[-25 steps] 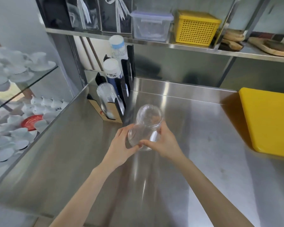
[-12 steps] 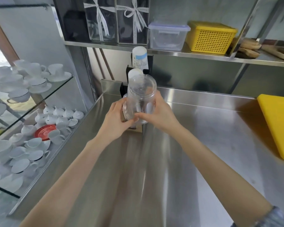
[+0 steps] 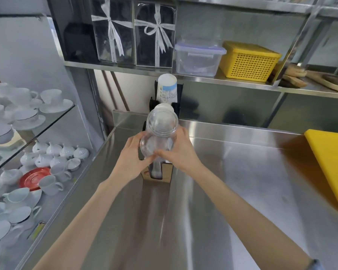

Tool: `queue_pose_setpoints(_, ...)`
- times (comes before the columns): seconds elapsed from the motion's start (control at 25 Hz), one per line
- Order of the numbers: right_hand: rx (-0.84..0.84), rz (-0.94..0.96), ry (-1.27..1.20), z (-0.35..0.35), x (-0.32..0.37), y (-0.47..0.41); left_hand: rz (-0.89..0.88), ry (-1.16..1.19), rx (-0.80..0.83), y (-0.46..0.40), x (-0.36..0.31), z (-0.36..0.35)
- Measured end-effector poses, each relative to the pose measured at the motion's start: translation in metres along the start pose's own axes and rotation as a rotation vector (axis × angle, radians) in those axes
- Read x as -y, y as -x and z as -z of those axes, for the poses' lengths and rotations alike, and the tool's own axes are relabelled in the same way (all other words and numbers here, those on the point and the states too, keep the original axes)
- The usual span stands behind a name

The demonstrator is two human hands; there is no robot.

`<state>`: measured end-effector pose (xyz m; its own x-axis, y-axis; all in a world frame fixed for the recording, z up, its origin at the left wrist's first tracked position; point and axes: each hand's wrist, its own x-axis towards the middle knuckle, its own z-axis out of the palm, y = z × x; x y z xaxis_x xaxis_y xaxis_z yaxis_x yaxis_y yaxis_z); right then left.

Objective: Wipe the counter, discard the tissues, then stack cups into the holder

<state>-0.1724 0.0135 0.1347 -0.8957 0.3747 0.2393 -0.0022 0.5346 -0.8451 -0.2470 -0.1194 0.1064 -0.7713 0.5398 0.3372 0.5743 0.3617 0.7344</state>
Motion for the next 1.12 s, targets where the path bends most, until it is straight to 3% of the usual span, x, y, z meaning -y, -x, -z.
queue_pose_setpoints(0.24, 0.014, -0.072, 0.01, -0.019, -0.022, -0.003, 0.121, -0.046, 0.088, -0.004, 0.024, -0.018)
queue_pose_setpoints(0.48, 0.071, -0.118, 0.1, -0.012, -0.026, 0.003, 0.112, -0.092, 0.124, -0.006, 0.023, -0.009)
queue_pose_setpoints(0.64, 0.018, 0.036, 0.256, -0.005, -0.022, 0.013, 0.046, -0.085, 0.096, 0.0, 0.013, 0.003)
queue_pose_setpoints(0.76, 0.008, 0.194, 0.473, -0.005, -0.024, 0.02, -0.075, -0.226, 0.105, 0.003, 0.006, 0.004)
queue_pose_setpoints(0.88, 0.073, 0.178, 0.589, -0.007, -0.027, 0.021, -0.097, -0.381, 0.113, 0.004, 0.004, 0.001)
queue_pose_setpoints(1.12, 0.183, 0.149, 0.636, 0.003, -0.018, 0.016, -0.042, -0.472, 0.198, -0.001, -0.003, 0.004)
